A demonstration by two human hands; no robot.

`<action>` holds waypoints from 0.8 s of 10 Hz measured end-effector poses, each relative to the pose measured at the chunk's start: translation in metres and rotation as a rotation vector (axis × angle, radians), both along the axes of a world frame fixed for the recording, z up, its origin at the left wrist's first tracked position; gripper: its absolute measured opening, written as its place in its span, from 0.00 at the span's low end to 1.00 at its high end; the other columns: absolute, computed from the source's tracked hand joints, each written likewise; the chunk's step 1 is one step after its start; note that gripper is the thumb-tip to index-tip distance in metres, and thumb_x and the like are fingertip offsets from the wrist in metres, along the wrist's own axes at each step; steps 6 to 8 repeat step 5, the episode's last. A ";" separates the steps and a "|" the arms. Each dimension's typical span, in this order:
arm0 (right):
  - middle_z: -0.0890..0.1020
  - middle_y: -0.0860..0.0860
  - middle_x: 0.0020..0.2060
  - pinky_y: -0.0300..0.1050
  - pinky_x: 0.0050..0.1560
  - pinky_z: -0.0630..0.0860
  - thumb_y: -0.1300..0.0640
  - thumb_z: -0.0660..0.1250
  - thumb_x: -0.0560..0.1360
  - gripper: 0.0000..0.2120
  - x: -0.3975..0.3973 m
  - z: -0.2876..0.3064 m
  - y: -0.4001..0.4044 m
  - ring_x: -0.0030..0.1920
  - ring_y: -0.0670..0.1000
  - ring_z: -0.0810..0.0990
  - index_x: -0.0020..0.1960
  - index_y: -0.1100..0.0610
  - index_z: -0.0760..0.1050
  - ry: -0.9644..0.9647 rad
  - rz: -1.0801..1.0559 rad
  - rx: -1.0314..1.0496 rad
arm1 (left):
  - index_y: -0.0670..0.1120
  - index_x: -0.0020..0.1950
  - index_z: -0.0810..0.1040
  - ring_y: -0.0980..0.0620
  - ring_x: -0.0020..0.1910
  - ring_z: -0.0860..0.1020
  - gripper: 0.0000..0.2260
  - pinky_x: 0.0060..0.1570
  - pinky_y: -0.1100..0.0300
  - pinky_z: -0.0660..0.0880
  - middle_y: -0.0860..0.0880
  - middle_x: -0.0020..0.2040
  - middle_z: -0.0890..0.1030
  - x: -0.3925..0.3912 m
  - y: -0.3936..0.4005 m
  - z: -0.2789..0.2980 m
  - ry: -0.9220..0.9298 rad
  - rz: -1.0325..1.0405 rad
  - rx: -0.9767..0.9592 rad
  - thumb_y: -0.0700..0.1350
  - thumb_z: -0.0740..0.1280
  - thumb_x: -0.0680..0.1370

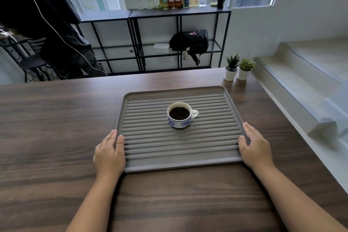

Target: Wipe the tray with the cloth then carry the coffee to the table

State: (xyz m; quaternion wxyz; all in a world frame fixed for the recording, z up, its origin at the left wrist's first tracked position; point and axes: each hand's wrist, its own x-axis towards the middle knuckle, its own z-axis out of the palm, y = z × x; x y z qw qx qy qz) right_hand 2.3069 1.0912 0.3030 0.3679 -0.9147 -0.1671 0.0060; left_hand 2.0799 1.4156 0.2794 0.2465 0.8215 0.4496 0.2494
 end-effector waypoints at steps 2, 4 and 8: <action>0.69 0.52 0.71 0.31 0.66 0.54 0.62 0.61 0.77 0.22 0.003 -0.001 0.001 0.72 0.49 0.66 0.71 0.58 0.68 0.015 0.007 0.020 | 0.47 0.67 0.75 0.41 0.66 0.71 0.25 0.67 0.46 0.64 0.47 0.67 0.76 0.002 -0.004 0.004 -0.056 0.020 0.002 0.57 0.53 0.77; 0.67 0.51 0.73 0.47 0.71 0.60 0.58 0.62 0.78 0.28 0.001 0.004 -0.004 0.72 0.52 0.65 0.76 0.50 0.58 0.078 0.024 0.103 | 0.45 0.67 0.74 0.42 0.68 0.71 0.25 0.67 0.45 0.65 0.45 0.67 0.76 -0.004 -0.014 0.012 -0.102 -0.028 0.024 0.57 0.53 0.77; 0.67 0.50 0.72 0.54 0.71 0.63 0.56 0.63 0.77 0.30 -0.004 0.014 -0.010 0.71 0.53 0.65 0.75 0.47 0.57 0.034 -0.022 0.182 | 0.45 0.68 0.73 0.41 0.73 0.64 0.28 0.70 0.41 0.59 0.46 0.71 0.72 -0.010 -0.037 0.010 -0.032 -0.144 0.125 0.60 0.51 0.77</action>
